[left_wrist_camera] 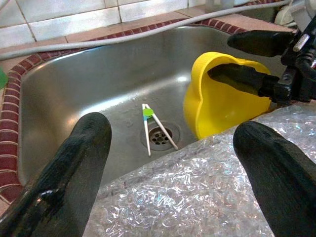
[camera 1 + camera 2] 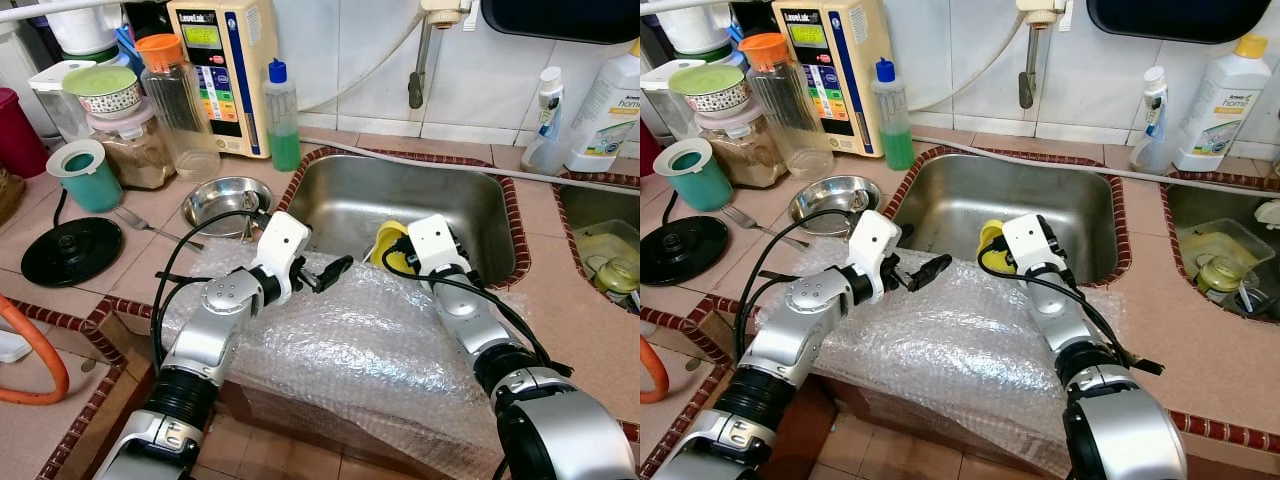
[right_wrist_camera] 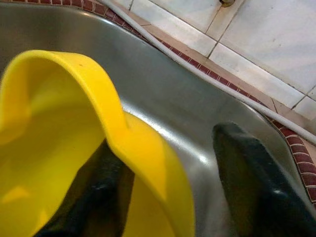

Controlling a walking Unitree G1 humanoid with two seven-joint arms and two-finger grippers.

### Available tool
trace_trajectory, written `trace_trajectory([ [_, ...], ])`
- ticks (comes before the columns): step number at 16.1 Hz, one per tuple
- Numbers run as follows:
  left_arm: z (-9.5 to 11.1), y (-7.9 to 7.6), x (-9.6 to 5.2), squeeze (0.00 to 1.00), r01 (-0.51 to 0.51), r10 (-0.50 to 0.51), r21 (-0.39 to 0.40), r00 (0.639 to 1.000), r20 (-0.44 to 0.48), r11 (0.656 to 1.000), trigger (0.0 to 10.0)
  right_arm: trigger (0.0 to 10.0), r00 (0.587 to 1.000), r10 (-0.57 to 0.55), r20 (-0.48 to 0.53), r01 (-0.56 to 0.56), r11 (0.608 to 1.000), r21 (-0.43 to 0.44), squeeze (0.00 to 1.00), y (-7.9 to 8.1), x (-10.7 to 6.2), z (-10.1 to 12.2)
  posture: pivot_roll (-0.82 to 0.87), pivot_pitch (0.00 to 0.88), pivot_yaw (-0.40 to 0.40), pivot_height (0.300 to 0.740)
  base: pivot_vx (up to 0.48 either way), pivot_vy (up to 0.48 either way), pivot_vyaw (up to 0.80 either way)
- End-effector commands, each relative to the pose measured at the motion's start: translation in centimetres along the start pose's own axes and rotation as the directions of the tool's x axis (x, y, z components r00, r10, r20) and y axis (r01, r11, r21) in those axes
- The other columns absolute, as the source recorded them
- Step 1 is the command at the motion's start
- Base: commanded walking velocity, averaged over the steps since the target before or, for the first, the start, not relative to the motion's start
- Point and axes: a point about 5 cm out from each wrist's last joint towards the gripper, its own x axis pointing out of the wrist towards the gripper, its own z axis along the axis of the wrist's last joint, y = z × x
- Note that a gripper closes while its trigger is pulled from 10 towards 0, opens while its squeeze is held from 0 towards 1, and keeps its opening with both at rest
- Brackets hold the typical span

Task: Kitchen organization

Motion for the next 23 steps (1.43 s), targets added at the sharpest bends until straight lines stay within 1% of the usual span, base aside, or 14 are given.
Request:
trace_trajectory([
  [1,0.4,0.4,-0.1,1.0,-0.018,0.018,0.018,1.0,0.005,1.0,10.0,10.0,1.0,0.003,0.014,-0.003,1.0,0.013,1.0,-0.1,0.3,0.5,0.14,0.0,0.072,0.74,0.0,0.0,0.0],
  [4,0.6,0.8,-0.1,1.0,-0.054,0.054,0.011,0.998,0.014,0.998,10.0,10.0,1.0,0.007,0.017,-0.008,0.999,0.046,1.0,-0.2,0.3,0.6,0.14,0.0,0.07,0.74,0.0,0.0,0.0],
  [7,0.7,1.0,-0.1,1.0,-0.073,0.072,0.004,0.997,0.019,0.997,10.0,10.0,0.998,0.058,-0.032,-0.049,0.976,0.213,1.0,-0.1,0.6,0.6,0.13,0.0,0.069,0.74,0.0,0.0,0.0],
  [8,0.7,1.1,-0.1,1.0,-0.076,0.076,0.0,0.997,0.018,0.997,10.0,10.0,0.983,0.134,-0.127,-0.081,0.931,0.357,1.0,0.6,0.6,-0.3,0.13,0.0,0.07,0.74,0.0,0.0,0.0],
  [9,0.7,1.2,0.0,1.0,-0.079,0.079,-0.002,0.997,0.019,0.997,10.0,10.0,0.974,0.166,-0.154,-0.076,0.88,0.47,1.0,0.9,0.6,-0.4,0.13,0.0,0.07,0.74,0.0,0.0,0.0],
  [12,0.8,1.1,0.0,1.0,-0.081,0.081,-0.002,0.997,0.019,0.997,10.0,10.0,0.955,0.228,-0.188,-0.074,0.801,0.594,1.0,1.2,0.6,-0.6,0.13,0.0,0.069,0.74,0.0,0.0,0.0],
  [14,0.7,1.0,0.0,1.0,-0.083,0.083,-0.004,0.996,0.018,0.997,10.0,10.0,0.974,0.138,-0.177,-0.019,0.836,0.548,1.0,-0.2,0.9,-0.3,0.13,0.0,0.064,0.74,0.0,0.0,0.0],
  [15,0.6,0.9,0.0,1.0,-0.085,0.085,-0.006,0.996,0.015,0.996,10.0,10.0,0.976,0.174,-0.129,-0.05,0.762,0.646,1.0,0.0,1.0,0.2,0.13,0.0,0.063,0.74,0.0,0.0,0.0],
  [16,0.5,0.9,0.0,1.0,-0.09,0.09,-0.008,0.996,0.014,0.996,10.0,10.0,0.979,0.163,-0.124,-0.034,0.727,0.685,1.0,-0.4,1.2,0.3,0.13,0.0,0.062,0.74,0.0,0.0,0.0],
  [19,0.5,1.2,0.0,1.0,-0.109,0.109,-0.014,0.994,0.011,0.994,10.0,10.0,0.977,0.069,-0.201,0.036,0.879,0.475,1.0,-1.5,1.1,-0.1,0.12,0.0,0.064,0.74,0.0,0.0,0.0],
  [20,0.5,1.2,0.0,1.0,-0.109,0.109,-0.014,0.994,0.01,0.994,10.0,10.0,0.976,0.074,-0.204,0.043,0.856,0.515,1.0,-1.4,1.1,-0.1,0.12,0.0,0.064,0.74,0.0,0.0,0.0],
  [21,0.5,1.1,0.1,1.0,-0.108,0.108,-0.012,0.994,0.008,0.994,10.0,10.0,0.978,0.03,-0.207,0.072,0.88,0.469,1.0,-2.1,1.2,-0.1,0.12,0.0,0.064,0.74,0.0,0.0,0.0],
  [22,0.5,1.1,0.1,1.0,-0.107,0.107,-0.012,0.994,0.009,0.994,10.0,10.0,0.979,0.083,-0.184,0.036,0.823,0.566,1.0,-1.6,1.2,0.1,0.12,0.0,0.064,0.74,0.0,0.0,0.0],
  [23,0.5,1.1,0.1,1.0,-0.108,0.108,-0.012,0.994,0.009,0.994,10.0,10.0,0.982,0.027,-0.186,0.06,0.893,0.445,1.0,-2.2,1.3,0.3,0.12,0.0,0.066,0.74,0.0,0.0,0.0],
])
